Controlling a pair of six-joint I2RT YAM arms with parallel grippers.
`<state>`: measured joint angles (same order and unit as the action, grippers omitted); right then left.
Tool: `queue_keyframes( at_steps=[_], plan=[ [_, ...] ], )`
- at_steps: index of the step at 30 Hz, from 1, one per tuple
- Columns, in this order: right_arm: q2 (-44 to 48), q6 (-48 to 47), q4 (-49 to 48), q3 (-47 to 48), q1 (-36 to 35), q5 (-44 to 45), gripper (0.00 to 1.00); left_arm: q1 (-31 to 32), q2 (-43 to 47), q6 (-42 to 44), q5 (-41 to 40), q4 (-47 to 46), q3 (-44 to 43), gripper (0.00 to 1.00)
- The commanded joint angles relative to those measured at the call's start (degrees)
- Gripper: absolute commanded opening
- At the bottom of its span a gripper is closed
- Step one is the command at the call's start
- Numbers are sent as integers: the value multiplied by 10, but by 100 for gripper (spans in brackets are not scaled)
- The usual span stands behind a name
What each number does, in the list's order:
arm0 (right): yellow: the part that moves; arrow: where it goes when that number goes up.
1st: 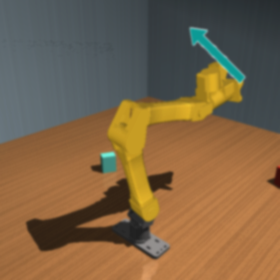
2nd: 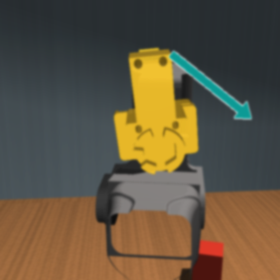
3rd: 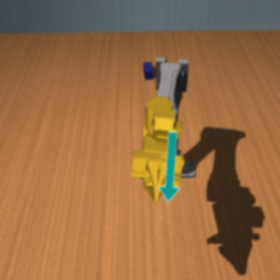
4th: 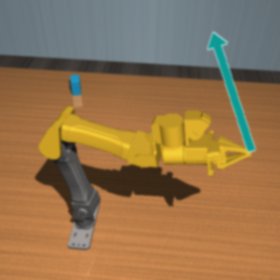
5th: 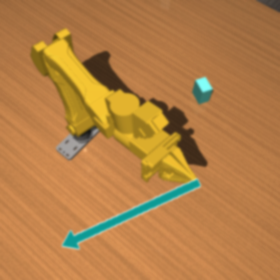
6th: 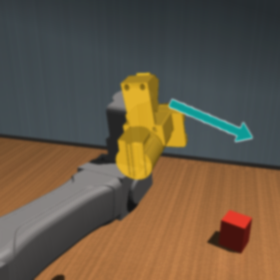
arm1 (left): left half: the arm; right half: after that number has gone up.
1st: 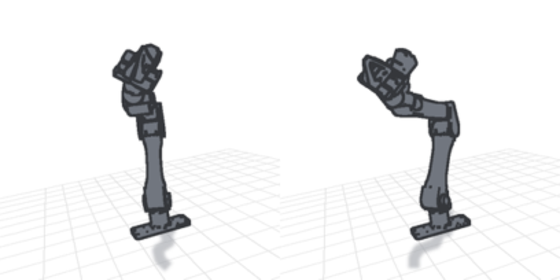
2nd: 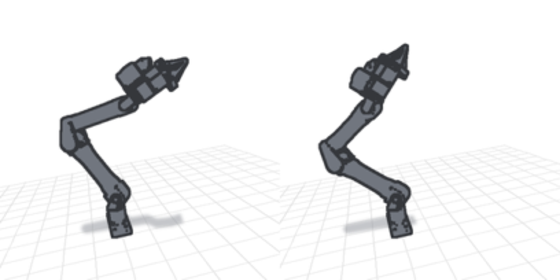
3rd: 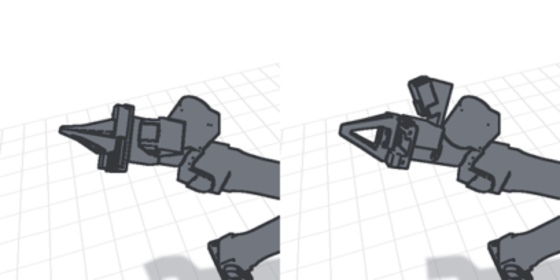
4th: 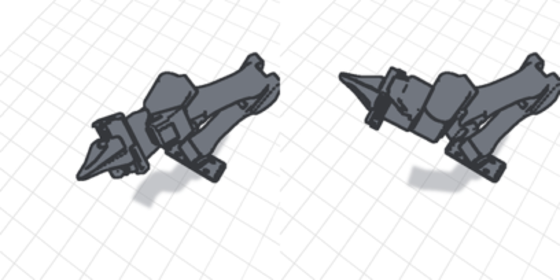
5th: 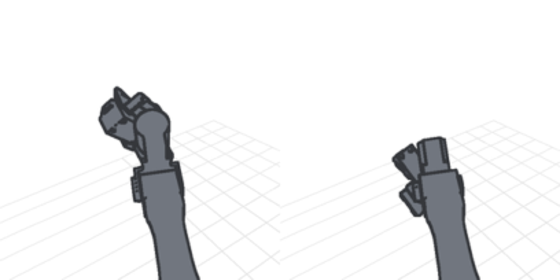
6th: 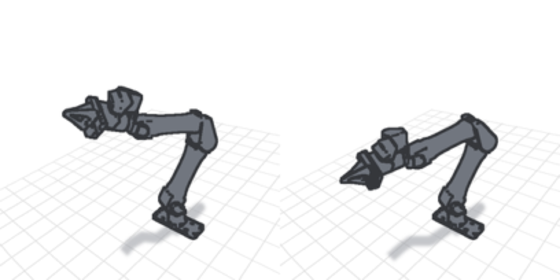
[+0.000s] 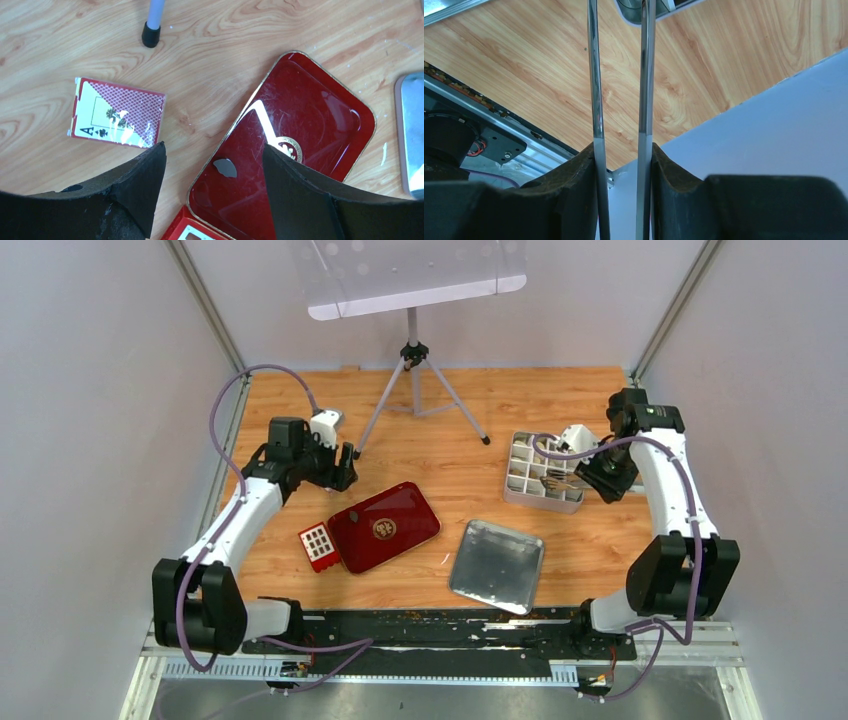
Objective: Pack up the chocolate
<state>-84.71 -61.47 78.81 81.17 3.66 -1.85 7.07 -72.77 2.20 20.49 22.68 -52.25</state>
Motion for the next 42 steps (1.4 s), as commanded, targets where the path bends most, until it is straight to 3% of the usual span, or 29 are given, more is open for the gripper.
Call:
queue_keyframes(
  at_steps=[1, 9, 18, 31, 42],
  plan=[
    [31, -22, 13, 26, 18, 8, 21, 17, 12, 76, 10, 1, -20, 78],
    [18, -33, 20, 18, 24, 32, 22, 44, 8, 140, -29, 19, -25, 77],
    [-4, -14, 68, 76, 25, 27, 23, 87, 27, 186, -136, 57, -21, 78],
    [13, -26, 118, 63, 25, 14, 23, 109, -16, 261, -114, 90, -83, 79],
    [-25, -20, 114, 99, 25, 14, 24, 113, -8, 261, -97, 64, -65, 79]
  ],
)
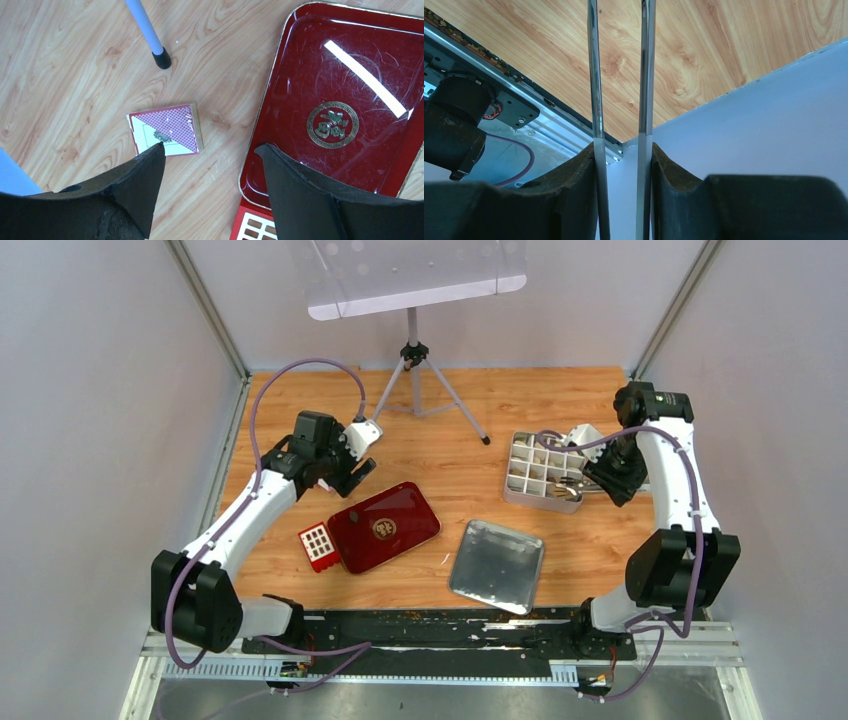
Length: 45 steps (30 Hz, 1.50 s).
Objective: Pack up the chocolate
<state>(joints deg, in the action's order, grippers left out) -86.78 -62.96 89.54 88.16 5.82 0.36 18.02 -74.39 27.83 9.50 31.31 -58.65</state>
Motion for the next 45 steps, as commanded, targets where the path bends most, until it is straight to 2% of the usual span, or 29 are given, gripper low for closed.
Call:
queue_keyframes(
  at_steps=[1, 7, 12, 19, 24, 28, 34, 40, 45],
  plan=[
    [-5, -7, 5, 28, 3, -7, 25, 4, 11, 3, 14, -25, 2, 79],
    [-15, -7, -16, 26, 3, -4, 28, 7, 30, -5, 12, -36, 22, 79],
    [-22, 0, -26, 22, 3, -8, 40, 9, 50, -8, 17, -37, 34, 79],
    [-5, 5, -33, 33, 8, -29, 40, 38, 51, 5, 70, -52, 20, 79],
    [8, 22, -45, 42, 24, -43, 38, 94, 1, 25, 118, -99, -29, 78],
    [28, 36, -61, 38, 53, -60, 38, 156, -56, 84, 143, -142, -56, 77],
    [66, 75, -134, -20, 86, -60, 38, 220, -140, 83, 193, -225, -83, 74],
    [81, 165, -134, -18, 88, -67, 38, 299, -224, 45, 168, -273, -137, 67],
    [105, 167, -114, -21, 89, -68, 38, 346, -299, 69, 162, -294, -192, 64]
  ],
)
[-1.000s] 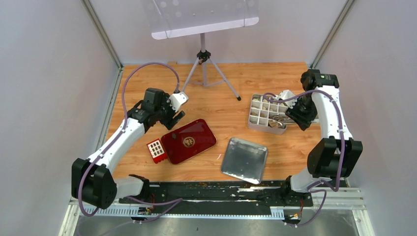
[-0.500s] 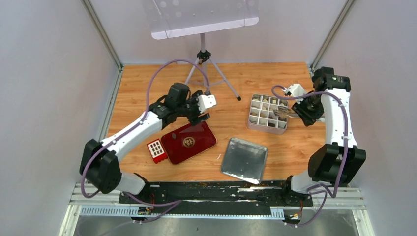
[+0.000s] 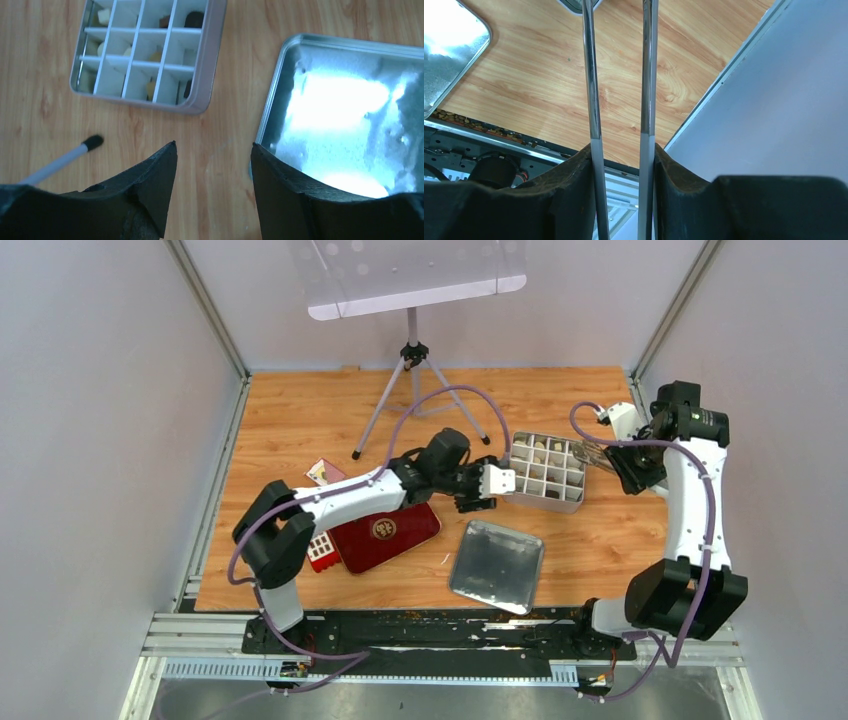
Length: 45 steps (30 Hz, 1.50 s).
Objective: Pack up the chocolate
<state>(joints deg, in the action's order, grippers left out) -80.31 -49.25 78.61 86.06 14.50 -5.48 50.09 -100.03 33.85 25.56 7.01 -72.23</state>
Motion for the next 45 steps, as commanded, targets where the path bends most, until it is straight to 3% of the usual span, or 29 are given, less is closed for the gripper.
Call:
queue_keyframes(
  at_steps=[1, 6, 12, 15, 19, 26, 30, 36, 45],
  plan=[
    [47, 27, -6, -4, 4, -5, 38, 28, -61, 10, 2, -48, -74, 62],
    [67, 28, 4, -12, 6, -13, 38, 31, -110, 8, -20, -43, -129, 60],
    [83, 11, 9, -18, -4, -83, 35, -3, 5, -45, -41, -44, -13, 62],
    [88, 8, -1, -26, -77, -74, 35, -40, 114, -77, -39, -6, 70, 63],
    [71, 3, -23, -39, -253, -32, 34, -84, 291, -76, -76, 87, 178, 65],
    [-62, -19, -63, 24, -449, -13, 35, -159, 510, -147, -236, 230, 299, 80],
    [-189, 31, -83, 126, -541, -13, 37, -281, 563, -217, -267, 242, 314, 85],
    [-337, 128, -100, 254, -646, -19, 40, -430, 566, -349, -280, 222, 301, 88],
    [-409, 206, -136, 281, -695, 9, 48, -496, 621, -384, -270, 230, 313, 88]
  ],
)
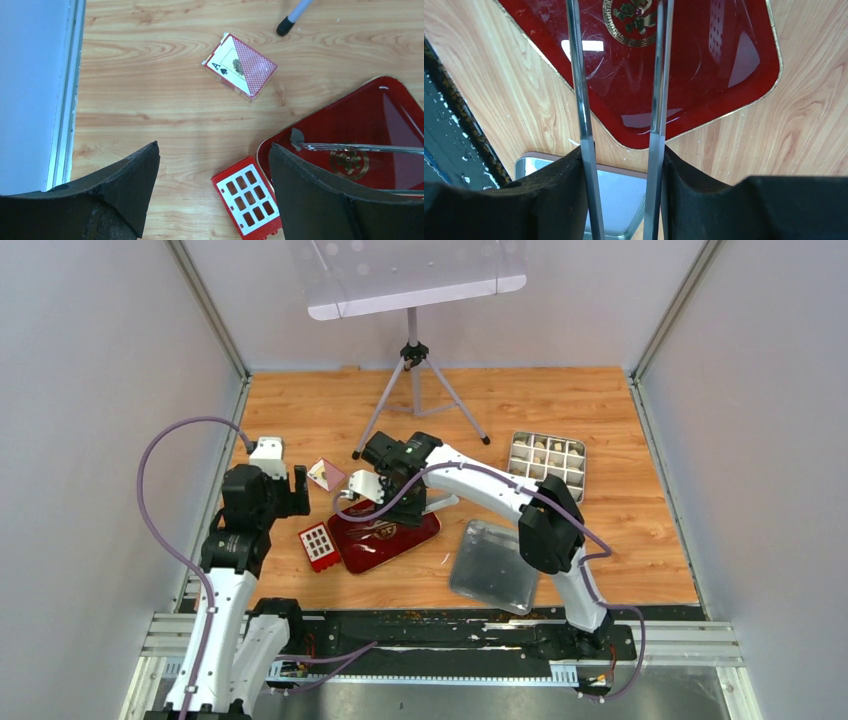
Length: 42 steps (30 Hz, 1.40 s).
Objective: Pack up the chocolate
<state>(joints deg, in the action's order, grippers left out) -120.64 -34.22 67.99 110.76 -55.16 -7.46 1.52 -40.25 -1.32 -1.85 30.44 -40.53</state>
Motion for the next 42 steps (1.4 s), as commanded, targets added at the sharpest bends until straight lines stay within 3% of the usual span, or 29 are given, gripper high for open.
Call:
queue_keyframes(
  at_steps=[1, 17, 21, 27, 35, 42],
  plan=[
    [-10, 59, -32, 33, 0, 33, 48, -11, 25, -32, 7, -2, -5, 87],
    [-71, 68, -61, 73, -23, 64, 48, -11, 22, -51, 58, -17, -8, 87],
    [-75, 63, -77, 74, -25, 108, 40, -10, 24, -54, 67, -19, -8, 86],
    [-74, 36, -73, 83, -24, 129, 21, -11, 21, -60, 72, -28, -5, 86],
    [48, 1, -27, 47, -2, 29, 15, -11, -3, -55, 92, -54, 3, 86],
    [128, -26, -32, -52, 28, 38, 15, -11, -57, -43, 129, -87, -1, 83]
  ],
)
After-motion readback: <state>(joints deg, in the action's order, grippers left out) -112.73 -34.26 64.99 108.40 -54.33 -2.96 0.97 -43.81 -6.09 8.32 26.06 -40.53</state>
